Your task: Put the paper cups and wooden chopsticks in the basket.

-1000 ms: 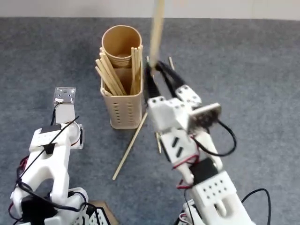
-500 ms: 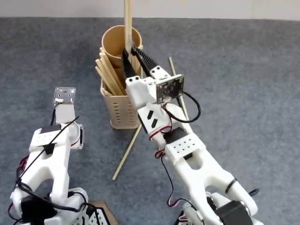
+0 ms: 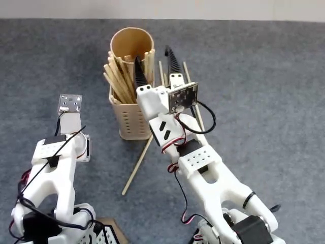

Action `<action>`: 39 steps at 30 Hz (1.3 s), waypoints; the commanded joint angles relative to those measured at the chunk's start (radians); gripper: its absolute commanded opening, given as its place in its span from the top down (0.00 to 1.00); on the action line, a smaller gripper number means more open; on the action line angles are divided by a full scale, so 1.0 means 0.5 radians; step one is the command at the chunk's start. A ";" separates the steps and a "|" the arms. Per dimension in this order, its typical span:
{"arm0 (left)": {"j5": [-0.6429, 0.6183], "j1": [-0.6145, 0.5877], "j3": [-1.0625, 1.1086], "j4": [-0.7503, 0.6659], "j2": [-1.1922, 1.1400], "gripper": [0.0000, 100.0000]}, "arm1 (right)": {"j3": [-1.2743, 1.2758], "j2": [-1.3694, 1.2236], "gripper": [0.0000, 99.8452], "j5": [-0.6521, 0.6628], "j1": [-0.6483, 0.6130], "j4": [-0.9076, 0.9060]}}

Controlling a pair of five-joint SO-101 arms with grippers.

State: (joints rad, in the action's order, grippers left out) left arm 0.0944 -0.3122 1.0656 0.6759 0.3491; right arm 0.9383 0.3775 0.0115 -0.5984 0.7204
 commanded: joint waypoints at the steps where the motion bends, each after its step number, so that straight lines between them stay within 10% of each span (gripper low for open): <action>1: 0.025 0.051 -0.005 -0.034 -0.005 0.85 | -0.029 0.020 0.70 0.000 -0.005 0.041; 5: 0.025 0.051 -0.005 -0.034 -0.005 0.85 | -0.029 0.305 0.70 0.003 0.091 -0.180; 15: 0.025 0.051 -0.005 -0.034 -0.005 0.85 | -0.176 1.174 0.73 -0.006 0.698 -2.380; 22: 0.025 0.051 -0.005 -0.034 -0.005 0.85 | -0.189 0.545 0.88 0.012 0.778 -2.460; 39: 0.025 0.051 -0.005 -0.034 -0.005 0.85 | -0.980 -0.891 0.77 0.218 0.434 -2.463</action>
State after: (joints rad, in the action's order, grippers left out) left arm 0.0944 -0.3122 1.0656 0.6759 0.3491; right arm 0.5501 -0.0568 0.1112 -0.3560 -0.5071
